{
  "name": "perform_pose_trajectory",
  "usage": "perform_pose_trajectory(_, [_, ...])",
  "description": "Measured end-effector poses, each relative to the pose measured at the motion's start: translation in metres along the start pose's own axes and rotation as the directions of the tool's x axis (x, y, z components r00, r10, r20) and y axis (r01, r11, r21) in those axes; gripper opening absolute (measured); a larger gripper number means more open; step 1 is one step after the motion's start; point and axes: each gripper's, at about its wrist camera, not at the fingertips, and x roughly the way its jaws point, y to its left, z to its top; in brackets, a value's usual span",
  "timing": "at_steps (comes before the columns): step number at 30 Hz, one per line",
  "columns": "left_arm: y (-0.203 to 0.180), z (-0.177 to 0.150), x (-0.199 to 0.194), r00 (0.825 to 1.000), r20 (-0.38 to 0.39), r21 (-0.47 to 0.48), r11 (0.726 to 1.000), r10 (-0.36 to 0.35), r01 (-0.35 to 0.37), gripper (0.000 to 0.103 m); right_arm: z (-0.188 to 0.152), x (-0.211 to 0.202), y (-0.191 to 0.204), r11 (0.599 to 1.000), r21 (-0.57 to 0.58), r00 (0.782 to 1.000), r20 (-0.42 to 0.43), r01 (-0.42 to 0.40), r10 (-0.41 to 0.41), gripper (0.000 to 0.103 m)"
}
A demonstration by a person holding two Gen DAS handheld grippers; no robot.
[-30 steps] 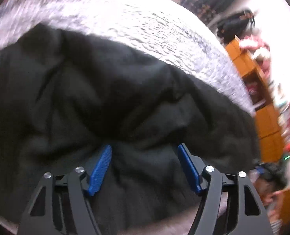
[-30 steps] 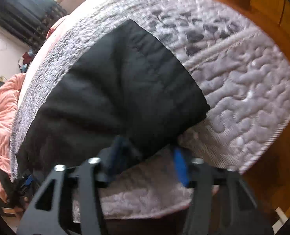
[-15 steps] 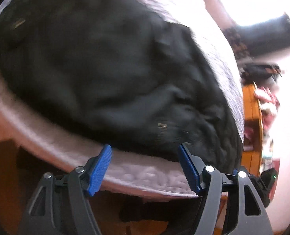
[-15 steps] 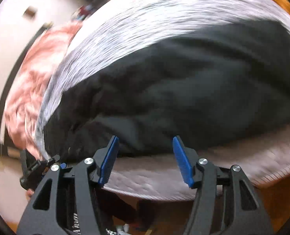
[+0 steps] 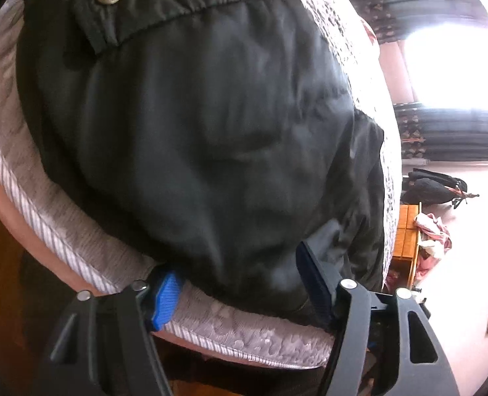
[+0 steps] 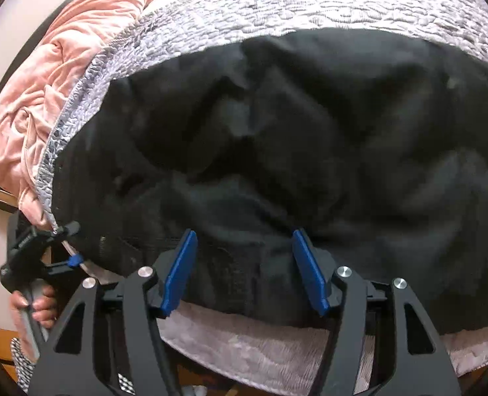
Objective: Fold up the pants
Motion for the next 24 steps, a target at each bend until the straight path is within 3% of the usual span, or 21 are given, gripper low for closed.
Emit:
perform_pose_trajectory(3, [0.007, 0.005, -0.003, 0.997, 0.042, -0.042, 0.997, -0.063, 0.065, 0.050, -0.001, 0.002, -0.002, 1.000, -0.002, 1.000, -0.001, -0.010, 0.010, 0.062])
perform_pose_trajectory(5, [0.006, 0.009, -0.001, 0.996, 0.064, -0.019, 0.998, -0.061, 0.062, 0.034, -0.002, 0.002, -0.003, 1.000, -0.009, 1.000, -0.002, -0.009, 0.009, 0.063])
perform_pose_trajectory(8, [-0.008, 0.018, -0.002, 0.991, 0.121, 0.060, 0.997, -0.055, 0.048, 0.024, -0.001, 0.002, 0.000, 1.000, -0.024, 1.000, -0.001, -0.005, 0.005, 0.067])
perform_pose_trajectory(11, [-0.032, 0.030, -0.005, 0.979, 0.199, 0.155, 0.988, -0.034, 0.003, 0.021, 0.003, 0.008, 0.011, 0.999, -0.042, 1.000, 0.004, 0.004, -0.004, 0.070])
perform_pose_trajectory(14, [-0.029, 0.035, 0.003, 0.985, 0.175, 0.089, 0.996, 0.005, -0.021, 0.021, 0.005, 0.014, 0.016, 0.996, -0.072, 0.999, -0.001, 0.048, -0.048, 0.074])
perform_pose_trajectory(17, [-0.030, 0.024, -0.003, 0.983, 0.182, 0.145, 0.987, 0.036, -0.064, 0.027, -0.001, 0.011, 0.020, 0.991, -0.118, 0.998, 0.010, 0.059, -0.058, 0.076])
perform_pose_trajectory(18, [-0.033, 0.018, -0.006, 0.981, 0.187, 0.151, 0.985, 0.058, -0.087, 0.031, -0.001, 0.009, 0.021, 0.991, -0.119, 0.998, 0.016, 0.055, -0.054, 0.071])
perform_pose_trajectory(20, [-0.043, 0.003, -0.014, 0.975, 0.202, 0.159, 0.979, 0.090, -0.124, 0.052, -0.004, -0.003, 0.011, 0.996, -0.077, 0.999, 0.014, 0.036, -0.035, 0.065])
perform_pose_trajectory(21, [-0.052, -0.006, -0.017, 0.972, 0.211, 0.185, 0.973, 0.099, -0.140, 0.056, -0.007, -0.013, 0.004, 0.998, -0.052, 1.000, 0.023, 0.022, -0.020, 0.065])
perform_pose_trajectory(24, [-0.099, -0.048, -0.010, 0.974, 0.212, 0.355, 0.922, 0.080, -0.153, 0.064, -0.015, -0.052, -0.028, 0.999, 0.038, 0.996, 0.087, 0.014, -0.017, 0.066])
